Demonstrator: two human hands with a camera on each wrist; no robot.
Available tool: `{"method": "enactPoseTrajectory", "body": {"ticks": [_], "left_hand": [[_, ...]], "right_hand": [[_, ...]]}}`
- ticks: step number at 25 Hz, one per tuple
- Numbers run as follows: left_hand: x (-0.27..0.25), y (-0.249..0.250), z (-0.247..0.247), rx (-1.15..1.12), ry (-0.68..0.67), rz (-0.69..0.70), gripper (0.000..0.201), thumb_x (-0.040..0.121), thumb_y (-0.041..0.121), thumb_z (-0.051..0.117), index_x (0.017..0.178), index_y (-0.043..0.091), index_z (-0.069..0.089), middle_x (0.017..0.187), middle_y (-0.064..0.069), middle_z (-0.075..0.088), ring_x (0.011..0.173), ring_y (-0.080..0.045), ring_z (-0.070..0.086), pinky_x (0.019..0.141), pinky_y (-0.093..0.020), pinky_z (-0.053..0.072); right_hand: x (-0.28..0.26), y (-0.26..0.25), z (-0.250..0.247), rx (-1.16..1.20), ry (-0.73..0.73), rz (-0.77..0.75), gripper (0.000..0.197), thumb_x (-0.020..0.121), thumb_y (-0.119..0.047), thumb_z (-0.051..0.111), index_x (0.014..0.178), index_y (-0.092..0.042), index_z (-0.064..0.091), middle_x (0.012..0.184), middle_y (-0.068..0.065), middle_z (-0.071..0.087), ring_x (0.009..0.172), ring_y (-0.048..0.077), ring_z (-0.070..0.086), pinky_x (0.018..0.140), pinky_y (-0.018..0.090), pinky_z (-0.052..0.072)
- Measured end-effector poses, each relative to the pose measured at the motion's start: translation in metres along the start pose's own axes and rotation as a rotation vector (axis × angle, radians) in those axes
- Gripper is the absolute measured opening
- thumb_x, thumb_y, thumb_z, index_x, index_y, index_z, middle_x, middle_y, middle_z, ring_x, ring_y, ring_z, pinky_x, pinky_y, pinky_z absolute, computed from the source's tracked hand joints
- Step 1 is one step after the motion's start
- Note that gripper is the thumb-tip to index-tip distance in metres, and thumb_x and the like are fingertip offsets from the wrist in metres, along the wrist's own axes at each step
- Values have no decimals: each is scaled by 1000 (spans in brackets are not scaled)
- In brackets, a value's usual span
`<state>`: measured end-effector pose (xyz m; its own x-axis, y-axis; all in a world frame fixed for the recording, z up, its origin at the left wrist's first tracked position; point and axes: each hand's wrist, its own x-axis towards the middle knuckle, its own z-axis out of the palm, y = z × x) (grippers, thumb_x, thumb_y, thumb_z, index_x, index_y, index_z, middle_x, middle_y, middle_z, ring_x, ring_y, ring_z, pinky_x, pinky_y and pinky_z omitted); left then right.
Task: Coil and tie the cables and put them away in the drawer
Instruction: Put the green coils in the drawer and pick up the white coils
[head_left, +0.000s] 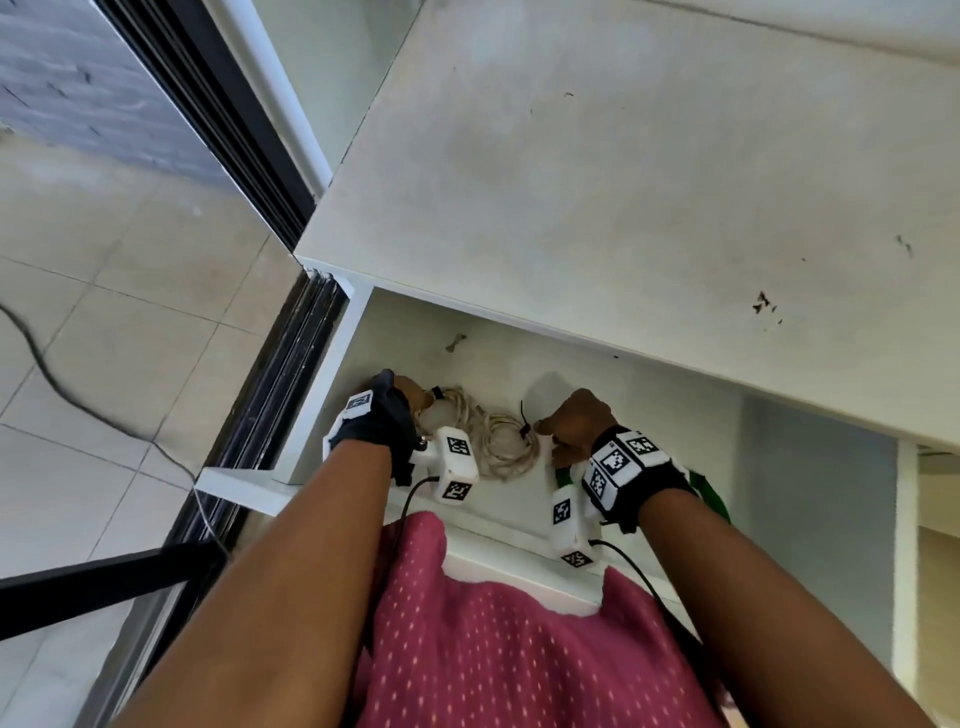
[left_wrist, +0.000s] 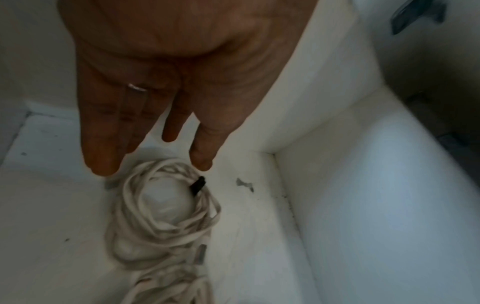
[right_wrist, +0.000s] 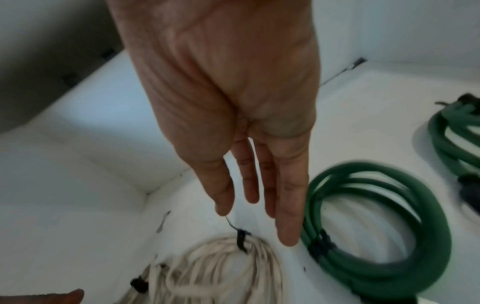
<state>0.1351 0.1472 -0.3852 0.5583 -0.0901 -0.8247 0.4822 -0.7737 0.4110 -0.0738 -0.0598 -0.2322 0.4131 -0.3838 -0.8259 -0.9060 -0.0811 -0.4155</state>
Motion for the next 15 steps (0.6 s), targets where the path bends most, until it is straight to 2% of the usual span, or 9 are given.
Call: {"method": "enactPoseTrajectory", "body": {"ticks": [1,2,3,4,6,7,10,13,15], "left_hand": [[-109,43,-7,41,-79,-16,85,69,51,79,132,1,50,133,-14,54,119,-35,55,92,-37,50],[-158,55,-11,25,-49,3,58,85,32,70,130,1,51,130,-19,54,115,-35,57,83,-36,51],[-171,63,-15,29,-29,41,39,90,22,64,123,3,55,126,-21,57,104,-35,62,71,-33,52],[-202,76,-23,33,-18,79,27,90,20,63,111,4,58,117,-22,61,87,-32,65,62,-30,51],[-237,90,-40,88,-2,179,24,89,21,64,97,-2,63,99,-20,66,64,-25,63,57,-26,49],[-248,96,-48,174,5,245,26,89,21,65,98,-3,66,95,-18,67,62,-24,63,60,-28,50],[-304,102,-77,543,-4,390,25,85,20,70,102,2,67,91,-14,70,74,-26,69,71,-37,57],[-337,86,-91,777,-10,503,35,78,19,78,109,12,65,93,-5,70,81,-20,69,75,-32,55],[-352,64,-90,939,-93,544,41,76,19,80,114,19,64,101,-1,70,90,-17,64,76,-28,49]], "right_hand": [[-12,-2,-11,15,-15,-15,48,75,-17,80,112,3,57,103,21,65,88,35,67,77,49,58],[-22,-3,-22,14,-36,-58,36,77,-14,78,102,6,62,91,21,67,80,34,67,77,51,57],[-38,-5,-34,-12,-71,-89,27,80,-12,75,94,9,64,84,23,67,75,33,66,78,50,57],[-52,-4,-46,-50,-96,-130,25,82,-10,73,91,12,65,83,25,67,74,32,66,78,48,58],[-83,-1,-68,-172,-133,-197,24,84,-10,71,89,13,66,85,27,67,75,30,65,76,42,58],[-101,3,-78,-241,-130,-226,22,84,-12,71,86,9,68,81,24,68,72,27,65,74,39,58],[-153,25,-106,-450,-92,-306,18,83,-19,73,73,-4,70,74,15,71,62,19,65,64,29,57],[-198,62,-124,-468,-65,-333,10,83,-19,73,85,-9,72,82,7,73,75,20,69,68,29,59],[-219,92,-128,-408,-52,-363,10,81,-18,75,88,-12,72,87,4,72,81,19,69,69,27,58]]}}
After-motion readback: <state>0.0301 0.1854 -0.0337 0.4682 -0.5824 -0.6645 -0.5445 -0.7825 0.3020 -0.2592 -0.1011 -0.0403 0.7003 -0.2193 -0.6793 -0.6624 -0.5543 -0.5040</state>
